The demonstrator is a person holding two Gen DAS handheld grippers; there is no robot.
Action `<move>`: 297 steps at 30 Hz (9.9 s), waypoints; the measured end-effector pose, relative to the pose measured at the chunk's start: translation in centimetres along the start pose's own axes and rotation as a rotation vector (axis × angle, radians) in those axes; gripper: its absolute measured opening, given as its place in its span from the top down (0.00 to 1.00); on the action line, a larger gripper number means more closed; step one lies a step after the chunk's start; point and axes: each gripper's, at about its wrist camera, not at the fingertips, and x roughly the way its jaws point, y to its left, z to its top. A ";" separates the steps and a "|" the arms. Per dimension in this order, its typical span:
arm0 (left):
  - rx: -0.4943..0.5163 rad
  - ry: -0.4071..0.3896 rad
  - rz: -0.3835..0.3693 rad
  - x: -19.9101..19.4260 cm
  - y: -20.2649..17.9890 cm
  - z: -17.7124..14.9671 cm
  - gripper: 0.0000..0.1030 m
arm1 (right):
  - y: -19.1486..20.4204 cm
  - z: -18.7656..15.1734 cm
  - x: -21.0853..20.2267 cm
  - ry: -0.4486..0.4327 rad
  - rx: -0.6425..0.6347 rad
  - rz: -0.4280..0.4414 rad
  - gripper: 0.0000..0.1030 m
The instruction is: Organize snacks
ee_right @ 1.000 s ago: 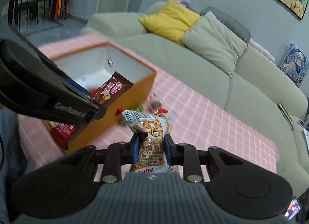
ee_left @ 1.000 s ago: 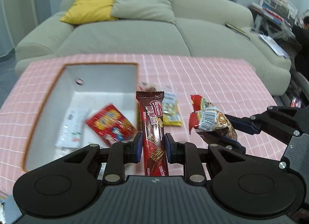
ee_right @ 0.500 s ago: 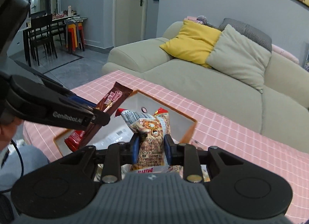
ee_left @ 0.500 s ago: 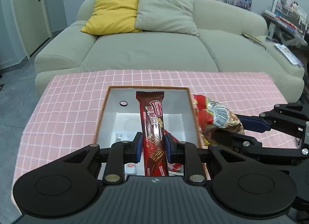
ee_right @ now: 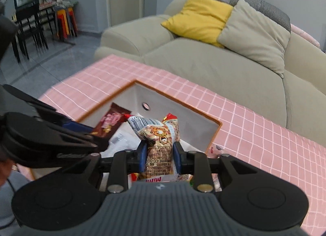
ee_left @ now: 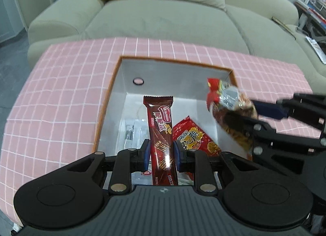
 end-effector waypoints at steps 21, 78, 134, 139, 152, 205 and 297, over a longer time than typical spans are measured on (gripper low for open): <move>0.026 0.176 0.042 6.8 0.5 1.2 0.75 | -1.0 2.1 9.9 0.195 -0.052 -0.034 0.77; -0.063 -0.293 0.060 -7.9 -8.2 -5.7 0.37 | -7.2 -9.6 -10.4 -0.203 0.195 -0.020 0.21; 0.116 -0.132 0.027 8.8 -19.4 -1.4 0.33 | -15.5 -17.1 6.2 0.024 0.071 0.071 0.72; 0.133 -0.114 0.015 9.4 -19.3 -1.2 0.32 | -15.1 -16.8 6.6 0.024 0.079 0.101 0.92; 0.235 -0.084 -0.031 11.8 -20.0 0.7 0.18 | -17.0 -19.3 3.9 0.055 0.064 0.040 1.00; 0.193 -0.069 -0.003 8.2 -19.0 -3.1 0.85 | -15.0 -17.7 4.9 0.068 0.038 0.072 1.00; 0.197 0.032 -0.037 6.5 -20.6 -10.3 0.37 | -16.6 -21.8 -2.6 0.285 0.549 -0.222 0.48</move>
